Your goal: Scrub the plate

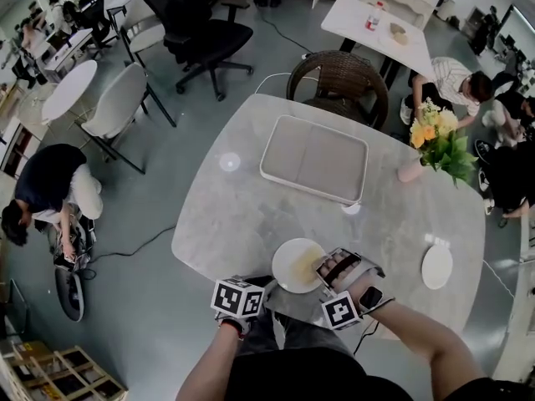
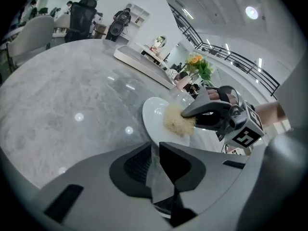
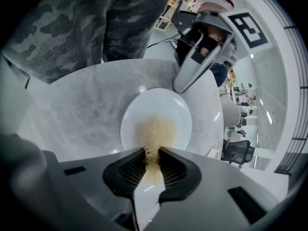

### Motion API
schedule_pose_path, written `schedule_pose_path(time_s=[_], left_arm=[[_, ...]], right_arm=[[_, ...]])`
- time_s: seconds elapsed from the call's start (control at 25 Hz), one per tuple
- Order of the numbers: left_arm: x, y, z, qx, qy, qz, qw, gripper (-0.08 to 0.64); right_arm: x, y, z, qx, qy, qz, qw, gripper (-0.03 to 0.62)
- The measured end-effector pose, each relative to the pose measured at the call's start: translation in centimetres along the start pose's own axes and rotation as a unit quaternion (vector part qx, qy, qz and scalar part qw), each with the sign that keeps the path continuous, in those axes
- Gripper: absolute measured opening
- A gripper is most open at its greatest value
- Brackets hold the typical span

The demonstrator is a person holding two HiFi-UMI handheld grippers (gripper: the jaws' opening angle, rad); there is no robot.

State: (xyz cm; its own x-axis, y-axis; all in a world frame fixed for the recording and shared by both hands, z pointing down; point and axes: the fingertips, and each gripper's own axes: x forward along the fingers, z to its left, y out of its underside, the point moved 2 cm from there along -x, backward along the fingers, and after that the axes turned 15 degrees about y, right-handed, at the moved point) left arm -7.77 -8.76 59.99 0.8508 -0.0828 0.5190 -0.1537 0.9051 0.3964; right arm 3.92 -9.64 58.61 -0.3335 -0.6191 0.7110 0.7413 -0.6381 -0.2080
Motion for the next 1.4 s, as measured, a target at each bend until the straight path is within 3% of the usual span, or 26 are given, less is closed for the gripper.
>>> schedule_pose_path(time_s=[0.08, 0.2, 0.48, 0.56, 0.64, 0.76, 1.0, 1.4], left_arm=[[0.2, 0.0, 0.1, -0.002, 0.003, -0.001, 1.0000, 0.061], [0.5, -0.1, 0.0, -0.002, 0.005, 0.001, 1.0000, 0.061], [0.2, -0.1, -0.2, -0.002, 0.010, 0.007, 0.9999, 0.054], [0.2, -0.1, -0.2, -0.001, 0.011, 0.010, 0.9999, 0.050], [0.3, -0.2, -0.3, 0.000, 0.011, 0.013, 0.9999, 0.041], [0.4, -0.3, -0.4, 0.004, 0.009, 0.016, 0.9998, 0.034], [0.4, -0.2, -0.6, 0.005, 0.007, 0.015, 0.9999, 0.029], [0.7, -0.1, -0.6, 0.006, 0.005, 0.018, 0.9998, 0.029]], right_arm=[[-0.6, -0.7, 0.6, 0.008, -0.006, -0.012, 1.000, 0.061], [-1.1, -3.6, -0.7, 0.123, 0.042, -0.061, 0.990, 0.061], [-0.7, -5.1, -1.9, 0.133, 0.044, -0.072, 0.988, 0.061], [-0.2, -4.9, -2.0, 0.095, 0.038, -0.068, 0.992, 0.061], [0.4, -3.7, -1.4, 0.010, 0.012, -0.046, 0.999, 0.061], [1.6, -2.6, -2.2, -0.031, 0.011, -0.030, 0.999, 0.061], [2.5, -1.2, -3.3, 0.003, 0.016, -0.005, 1.000, 0.061], [-0.2, 1.5, 0.3, -0.007, -0.025, 0.020, 0.999, 0.061]])
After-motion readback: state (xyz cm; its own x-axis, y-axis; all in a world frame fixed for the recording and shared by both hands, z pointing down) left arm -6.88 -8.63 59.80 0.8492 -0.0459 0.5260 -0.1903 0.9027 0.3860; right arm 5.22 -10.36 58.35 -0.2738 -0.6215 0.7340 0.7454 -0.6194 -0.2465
